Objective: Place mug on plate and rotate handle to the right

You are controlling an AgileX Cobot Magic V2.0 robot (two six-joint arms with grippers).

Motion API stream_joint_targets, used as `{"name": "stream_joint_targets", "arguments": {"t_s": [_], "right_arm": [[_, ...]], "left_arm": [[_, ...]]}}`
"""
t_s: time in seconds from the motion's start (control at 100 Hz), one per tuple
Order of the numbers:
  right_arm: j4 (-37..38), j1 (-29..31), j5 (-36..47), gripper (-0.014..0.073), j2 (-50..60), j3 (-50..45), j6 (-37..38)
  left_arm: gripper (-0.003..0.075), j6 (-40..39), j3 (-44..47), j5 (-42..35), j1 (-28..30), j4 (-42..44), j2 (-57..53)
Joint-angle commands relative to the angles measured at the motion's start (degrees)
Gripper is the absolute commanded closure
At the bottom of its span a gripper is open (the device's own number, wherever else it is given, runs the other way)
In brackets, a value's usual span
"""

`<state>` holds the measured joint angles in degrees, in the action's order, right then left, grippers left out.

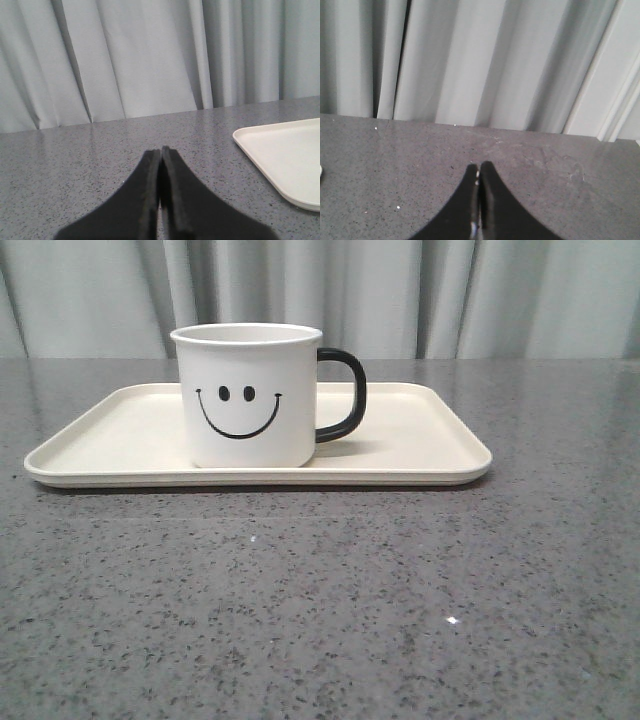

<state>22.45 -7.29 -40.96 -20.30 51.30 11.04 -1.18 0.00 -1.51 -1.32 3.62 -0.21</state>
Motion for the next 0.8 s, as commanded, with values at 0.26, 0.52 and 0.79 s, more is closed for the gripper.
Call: {"name": "stream_joint_targets", "arguments": {"t_s": [0.26, 0.52, 0.79], "right_arm": [[0.3, 0.3, 12.4, 0.0702, 8.6, -15.0, -0.1], [-2.5, 3.7, 31.7, 0.0702, 13.1, -36.8, -0.1], [-4.9, 6.4, 38.5, 0.0702, 20.3, -48.3, -0.1]], "left_arm": [[0.074, -0.4, 0.6, -4.3, 0.1, 0.1, -1.7], [0.074, -0.4, 0.6, -4.3, 0.1, 0.1, -1.7], [0.074, -0.4, 0.6, -4.3, 0.1, 0.1, -1.7]]}}
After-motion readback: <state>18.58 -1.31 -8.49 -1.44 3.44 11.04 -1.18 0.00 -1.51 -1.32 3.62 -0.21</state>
